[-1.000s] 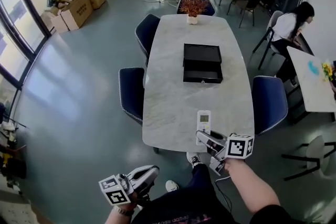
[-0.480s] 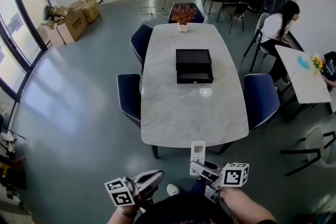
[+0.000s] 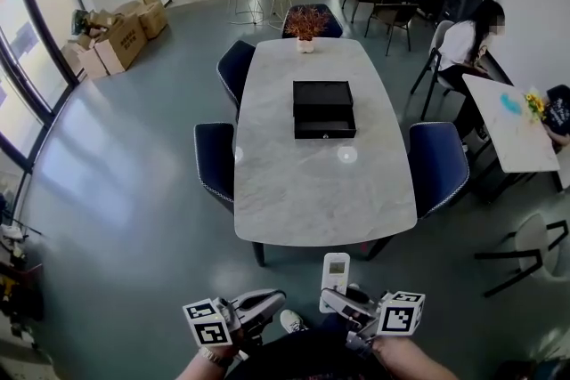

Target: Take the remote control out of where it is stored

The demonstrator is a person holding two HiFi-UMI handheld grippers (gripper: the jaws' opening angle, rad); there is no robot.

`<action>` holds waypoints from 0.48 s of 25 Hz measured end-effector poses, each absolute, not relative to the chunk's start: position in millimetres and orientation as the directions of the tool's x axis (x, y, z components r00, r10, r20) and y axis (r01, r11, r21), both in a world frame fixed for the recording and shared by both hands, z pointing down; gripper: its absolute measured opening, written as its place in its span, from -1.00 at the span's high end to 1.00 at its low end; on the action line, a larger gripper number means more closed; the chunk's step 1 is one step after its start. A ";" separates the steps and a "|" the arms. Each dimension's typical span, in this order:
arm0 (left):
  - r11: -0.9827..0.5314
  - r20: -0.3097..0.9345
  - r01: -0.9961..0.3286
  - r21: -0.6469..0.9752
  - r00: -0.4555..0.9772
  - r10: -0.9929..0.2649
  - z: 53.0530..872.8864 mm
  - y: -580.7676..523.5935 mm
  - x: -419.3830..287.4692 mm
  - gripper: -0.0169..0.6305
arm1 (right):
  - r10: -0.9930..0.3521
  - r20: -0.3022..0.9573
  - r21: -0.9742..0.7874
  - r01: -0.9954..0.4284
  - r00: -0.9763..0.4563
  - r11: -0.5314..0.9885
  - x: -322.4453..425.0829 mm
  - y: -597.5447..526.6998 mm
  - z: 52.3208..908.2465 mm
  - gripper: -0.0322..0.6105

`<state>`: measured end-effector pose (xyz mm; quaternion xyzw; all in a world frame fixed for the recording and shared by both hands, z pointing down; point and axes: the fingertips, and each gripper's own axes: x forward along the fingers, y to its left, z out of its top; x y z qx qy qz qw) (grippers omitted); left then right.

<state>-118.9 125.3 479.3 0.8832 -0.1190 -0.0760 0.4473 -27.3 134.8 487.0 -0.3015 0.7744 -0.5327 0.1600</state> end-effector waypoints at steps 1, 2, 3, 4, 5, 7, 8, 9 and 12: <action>-0.573 -0.026 -0.143 0.807 0.961 -0.276 479.9 126.2 -116.6 0.93 | -0.636 0.070 -0.921 -0.296 -0.768 0.255 -26.3 136.7 486.8 0.46; -0.574 -0.025 -0.143 0.806 0.961 -0.275 480.7 126.8 -114.7 0.93 | -0.634 0.067 -0.920 -0.293 -0.770 0.259 -26.0 138.6 487.1 0.46; -0.575 -0.025 -0.142 0.806 0.962 -0.273 480.9 127.2 -113.4 0.93 | -0.631 0.064 -0.920 -0.291 -0.773 0.262 -26.7 140.2 487.3 0.46; -0.577 -0.025 -0.142 0.804 0.962 -0.272 479.9 127.3 -112.9 0.93 | -0.628 0.063 -0.919 -0.291 -0.776 0.266 -28.0 141.2 486.6 0.46; -0.579 -0.025 -0.141 0.803 0.962 -0.270 478.2 127.4 -112.9 0.93 | -0.626 0.065 -0.916 -0.296 -0.777 0.272 -29.5 141.4 484.9 0.46; -0.584 -0.025 -0.142 0.799 0.963 -0.268 475.3 128.0 -113.7 0.93 | -0.627 0.054 -0.917 -0.287 -0.777 0.277 -32.3 142.0 481.5 0.46; -0.586 -0.025 -0.143 0.798 0.963 -0.268 474.6 128.3 -114.2 0.93 | -0.630 0.040 -0.922 -0.271 -0.776 0.276 -33.6 142.8 480.1 0.46; -0.587 -0.025 -0.143 0.797 0.963 -0.269 474.1 128.5 -114.6 0.93 | -0.631 0.028 -0.925 -0.259 -0.775 0.277 -34.4 143.7 479.0 0.46; -0.587 -0.028 -0.145 0.797 0.961 -0.275 474.3 129.2 -114.8 0.93 | -0.622 0.016 -0.924 -0.249 -0.783 0.289 -36.0 146.4 477.1 0.46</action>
